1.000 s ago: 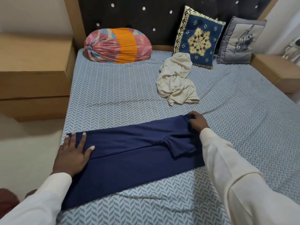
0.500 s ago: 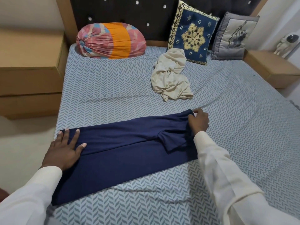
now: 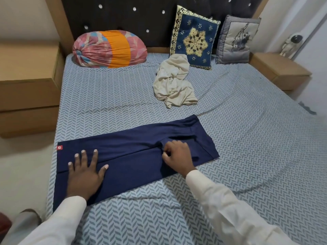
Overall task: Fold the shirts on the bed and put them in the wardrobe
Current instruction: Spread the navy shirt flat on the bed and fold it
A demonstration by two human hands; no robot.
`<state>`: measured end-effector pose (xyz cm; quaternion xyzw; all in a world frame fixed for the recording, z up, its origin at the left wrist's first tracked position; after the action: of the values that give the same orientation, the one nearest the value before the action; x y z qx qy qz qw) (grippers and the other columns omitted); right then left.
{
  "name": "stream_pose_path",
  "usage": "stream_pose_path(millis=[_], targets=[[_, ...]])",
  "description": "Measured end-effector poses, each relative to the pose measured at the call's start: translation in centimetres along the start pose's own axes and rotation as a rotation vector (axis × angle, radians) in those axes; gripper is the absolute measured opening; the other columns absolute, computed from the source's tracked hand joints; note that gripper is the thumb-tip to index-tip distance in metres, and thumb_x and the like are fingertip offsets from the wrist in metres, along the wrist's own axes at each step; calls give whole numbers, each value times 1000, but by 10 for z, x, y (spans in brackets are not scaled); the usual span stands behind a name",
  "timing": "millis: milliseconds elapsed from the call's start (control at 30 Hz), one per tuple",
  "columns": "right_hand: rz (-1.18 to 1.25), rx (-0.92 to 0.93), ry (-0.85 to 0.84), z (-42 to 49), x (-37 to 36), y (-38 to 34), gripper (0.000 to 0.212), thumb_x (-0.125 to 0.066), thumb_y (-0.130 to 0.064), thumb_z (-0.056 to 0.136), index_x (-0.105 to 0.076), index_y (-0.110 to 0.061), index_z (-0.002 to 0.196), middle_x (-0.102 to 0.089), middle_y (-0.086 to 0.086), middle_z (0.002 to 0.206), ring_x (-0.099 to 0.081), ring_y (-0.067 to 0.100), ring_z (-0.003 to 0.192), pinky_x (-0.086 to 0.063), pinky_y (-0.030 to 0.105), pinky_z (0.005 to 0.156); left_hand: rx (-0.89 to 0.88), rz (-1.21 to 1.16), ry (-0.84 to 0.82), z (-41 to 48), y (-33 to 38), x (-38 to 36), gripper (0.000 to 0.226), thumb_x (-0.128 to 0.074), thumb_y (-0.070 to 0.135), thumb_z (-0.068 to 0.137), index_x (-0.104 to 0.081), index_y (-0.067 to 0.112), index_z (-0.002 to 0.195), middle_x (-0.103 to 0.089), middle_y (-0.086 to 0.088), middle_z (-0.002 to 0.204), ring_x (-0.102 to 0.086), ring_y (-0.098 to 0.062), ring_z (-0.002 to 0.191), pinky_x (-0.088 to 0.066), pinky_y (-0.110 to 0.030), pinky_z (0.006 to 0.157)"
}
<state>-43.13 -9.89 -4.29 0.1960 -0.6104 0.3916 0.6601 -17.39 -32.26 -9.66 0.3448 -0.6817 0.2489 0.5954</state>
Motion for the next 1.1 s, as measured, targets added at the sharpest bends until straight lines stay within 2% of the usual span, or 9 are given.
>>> stream_pose_path(millis=[133, 300, 400, 500, 600, 733, 800, 933, 1100], targets=[[212, -66, -196, -8, -1, -13, 22, -62, -46, 77, -69, -26, 84, -69, -8, 83, -65, 13, 83, -50, 31, 75, 70, 7, -90, 1, -9, 5, 81, -13, 76, 87, 5, 34, 154, 4, -8, 164, 2, -38, 149, -1, -56, 116], [410, -561, 141, 11, 23, 70, 20, -66, -33, 79, -60, -23, 95, -65, 1, 100, -64, 22, 92, -50, 34, 79, 127, -17, -104, 4, -41, 10, 83, -11, 77, 83, 5, 37, 154, 4, -8, 164, 3, -36, 149, -5, -51, 118], [501, -797, 62, 21, 16, 117, 42, -68, -29, 77, -49, -18, 113, -63, 9, 113, -62, 31, 102, -51, 40, 87, 112, -10, -130, 4, -47, 8, 81, -12, 76, 85, 8, 38, 153, 8, -8, 163, 6, -35, 149, -5, -48, 119], [588, -810, -80, 35, -6, 139, 55, -70, -30, 74, -39, -29, 119, -67, 12, 104, -67, 33, 89, -58, 46, 78, 117, -9, -136, 5, -45, 6, 80, -11, 75, 86, 10, 38, 153, 11, -9, 163, 9, -35, 149, -1, -47, 119], [680, -860, 31, 37, 2, 138, 41, -65, -23, 72, -45, -30, 107, -68, 13, 94, -66, 31, 77, -58, 45, 73, 112, -20, -139, 4, -46, 7, 79, -11, 75, 86, 11, 38, 153, 12, -9, 163, 10, -34, 149, 0, -47, 119], [815, -924, 92, 20, 10, 128, 49, -70, -46, 60, -44, -32, 99, -68, 14, 102, -61, 26, 79, -51, 40, 71, 113, -26, -145, 2, -45, 5, 79, -11, 75, 87, 12, 38, 152, 14, -8, 163, 12, -34, 149, 2, -47, 119], [734, -914, 14, 6, 12, 115, 58, -74, -46, 63, -41, -27, 106, -65, 10, 103, -60, 25, 84, -51, 42, 76, 115, -24, -147, 3, -46, 6, 79, -10, 75, 86, 12, 38, 152, 15, -8, 162, 12, -33, 149, 3, -46, 119], [386, -807, -154, -17, 12, 92, 48, -68, -29, 81, -39, -17, 119, -61, 8, 107, -61, 26, 96, -43, 35, 79, 123, -22, -157, 3, -46, 8, 79, -8, 76, 85, 13, 38, 152, 16, -8, 162, 13, -33, 149, 5, -46, 119], [321, -815, -257, -31, 12, 85, 47, -63, -23, 82, -39, -15, 121, -62, 13, 115, -61, 33, 107, -41, 33, 77, 122, 0, -149, 2, -44, 13, 82, -7, 77, 84, 8, 37, 154, 10, -9, 163, 9, -34, 149, 2, -48, 118]])
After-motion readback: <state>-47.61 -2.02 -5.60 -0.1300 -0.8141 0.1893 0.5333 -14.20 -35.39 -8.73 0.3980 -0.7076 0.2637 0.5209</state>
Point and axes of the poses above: each hand's wrist, its own z-axis towards the middle knuckle, its own x-axis out of the back of the hand, y = z × x, the point moved 5 cm from there along z, towards the middle knuckle
